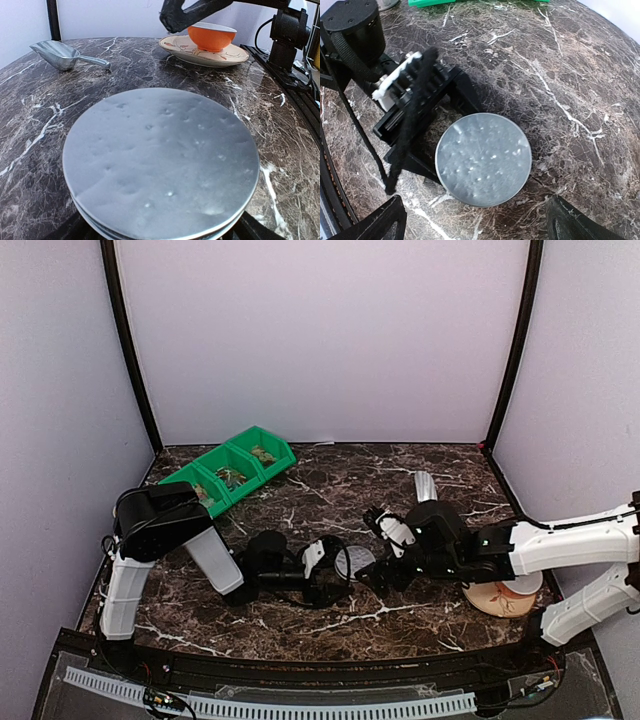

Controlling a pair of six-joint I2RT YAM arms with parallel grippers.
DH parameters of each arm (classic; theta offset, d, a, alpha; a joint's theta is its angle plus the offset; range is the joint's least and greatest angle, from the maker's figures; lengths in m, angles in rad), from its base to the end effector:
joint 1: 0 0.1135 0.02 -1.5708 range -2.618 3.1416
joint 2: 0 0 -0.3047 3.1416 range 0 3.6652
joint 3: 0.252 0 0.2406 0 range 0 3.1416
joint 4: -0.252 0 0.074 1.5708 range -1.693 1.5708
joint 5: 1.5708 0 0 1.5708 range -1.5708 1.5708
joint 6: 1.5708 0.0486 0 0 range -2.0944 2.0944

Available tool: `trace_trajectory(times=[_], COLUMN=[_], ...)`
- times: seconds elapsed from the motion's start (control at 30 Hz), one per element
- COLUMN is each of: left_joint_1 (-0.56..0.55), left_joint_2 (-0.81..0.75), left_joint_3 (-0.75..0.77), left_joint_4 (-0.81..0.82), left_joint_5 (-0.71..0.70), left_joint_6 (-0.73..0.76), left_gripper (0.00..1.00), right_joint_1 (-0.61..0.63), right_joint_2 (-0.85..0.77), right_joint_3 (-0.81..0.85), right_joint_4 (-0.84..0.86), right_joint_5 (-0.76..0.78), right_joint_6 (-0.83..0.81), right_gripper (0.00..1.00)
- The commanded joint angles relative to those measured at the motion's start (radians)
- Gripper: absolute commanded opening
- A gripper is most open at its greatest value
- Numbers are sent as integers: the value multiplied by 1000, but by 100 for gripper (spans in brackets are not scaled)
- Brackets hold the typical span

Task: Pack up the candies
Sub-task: Rotate the bottle lid from the packing bottle.

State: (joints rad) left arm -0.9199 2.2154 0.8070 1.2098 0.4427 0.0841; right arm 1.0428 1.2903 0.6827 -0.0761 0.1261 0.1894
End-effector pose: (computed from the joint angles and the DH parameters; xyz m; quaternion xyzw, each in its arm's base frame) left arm 0.2352 -0.3432 0.1136 0.4851 0.5948 -0.4061 0.4959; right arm 0.1342 0.2180 0.2453 -0.3485 0.8318 0.2010 0.3824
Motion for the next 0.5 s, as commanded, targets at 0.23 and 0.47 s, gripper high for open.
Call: trace_trajectory(times=[0.23, 0.47], left_joint_1=[5, 5], left_joint_2=[5, 6], left_joint_3=[-29, -28], left_joint_4=[-153, -154], left_joint_5=[78, 90], left_joint_6=[-4, -4], left_gripper=[83, 82], right_joint_1=[-195, -221], right_joint_2=[70, 165], right_joint_3=[54, 135], right_joint_4=[178, 187], right_joint_5=[-186, -298], right_joint_6=[103, 113], right_gripper=[68, 50])
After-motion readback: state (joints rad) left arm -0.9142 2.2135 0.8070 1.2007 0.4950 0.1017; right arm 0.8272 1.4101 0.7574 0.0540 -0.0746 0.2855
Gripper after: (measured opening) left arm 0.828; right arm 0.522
